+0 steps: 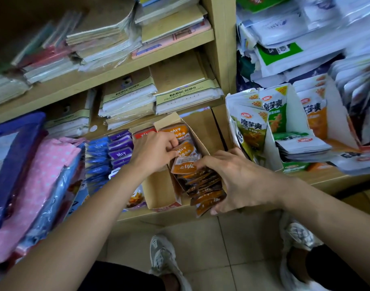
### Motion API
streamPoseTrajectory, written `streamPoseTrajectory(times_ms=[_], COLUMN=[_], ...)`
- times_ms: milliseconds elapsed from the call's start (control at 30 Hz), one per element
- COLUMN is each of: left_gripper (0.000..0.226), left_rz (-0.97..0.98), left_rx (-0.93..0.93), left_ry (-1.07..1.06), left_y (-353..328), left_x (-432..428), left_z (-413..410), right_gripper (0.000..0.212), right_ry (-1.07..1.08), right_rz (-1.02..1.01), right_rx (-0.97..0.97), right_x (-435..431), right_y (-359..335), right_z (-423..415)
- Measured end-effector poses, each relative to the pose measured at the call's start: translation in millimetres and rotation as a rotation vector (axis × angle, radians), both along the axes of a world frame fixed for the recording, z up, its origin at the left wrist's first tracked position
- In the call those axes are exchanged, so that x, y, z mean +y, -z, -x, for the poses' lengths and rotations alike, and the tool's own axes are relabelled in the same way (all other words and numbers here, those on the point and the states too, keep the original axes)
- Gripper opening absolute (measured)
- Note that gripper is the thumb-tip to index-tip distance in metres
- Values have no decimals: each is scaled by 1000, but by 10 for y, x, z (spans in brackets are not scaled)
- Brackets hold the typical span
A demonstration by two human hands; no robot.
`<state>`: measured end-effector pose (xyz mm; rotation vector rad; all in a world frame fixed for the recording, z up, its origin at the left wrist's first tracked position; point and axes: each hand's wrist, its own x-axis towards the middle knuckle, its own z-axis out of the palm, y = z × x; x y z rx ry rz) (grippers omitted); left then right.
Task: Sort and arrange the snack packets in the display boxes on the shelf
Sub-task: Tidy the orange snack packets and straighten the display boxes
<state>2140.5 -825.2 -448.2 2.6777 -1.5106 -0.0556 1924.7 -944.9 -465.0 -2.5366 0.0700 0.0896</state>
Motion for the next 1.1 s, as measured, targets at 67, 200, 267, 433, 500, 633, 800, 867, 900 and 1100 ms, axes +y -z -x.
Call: streamPoseTrajectory(times_ms=[67, 200, 267, 433, 500, 633, 800, 867, 900, 1100], left_gripper=[11, 4, 8, 8, 11, 20, 18, 19, 18, 14], left_rz=[-1, 165, 352, 410, 334, 308, 467, 642, 707, 655], left_rx=[27, -77, -188, -327, -251, -115, -118, -221, -299, -341], left_ry=[6, 95, 133, 304, 277, 139, 172, 195, 217, 284], left_y=[-20, -52, -114, -39, 50, 117, 182, 193, 194, 381], left_x=[-3, 77, 128, 153, 163, 213, 252, 248, 235, 232], left_z=[-6, -11, -58, -30, -15, -61, -76, -117, -138, -173], right_gripper=[99, 102, 101, 100, 100, 100, 99, 99, 97, 89], right_ry=[-15, -44, -42, -55, -55, -59, -54, -44, -38, 13], right_rz=[9, 21, 19, 37, 51, 59, 40, 19, 14, 142], right_rx=[-16, -32, -36, -51, -62, -75, -90, -108, -122, -240], right_x=[1, 0, -1, 19, 22, 22, 43, 47, 49, 88], right_y=[-9, -17, -9, 14, 17, 32, 61, 87, 100, 135], right_z=[2, -1, -7, -23, -21, -9, -7, -22, -28, -80])
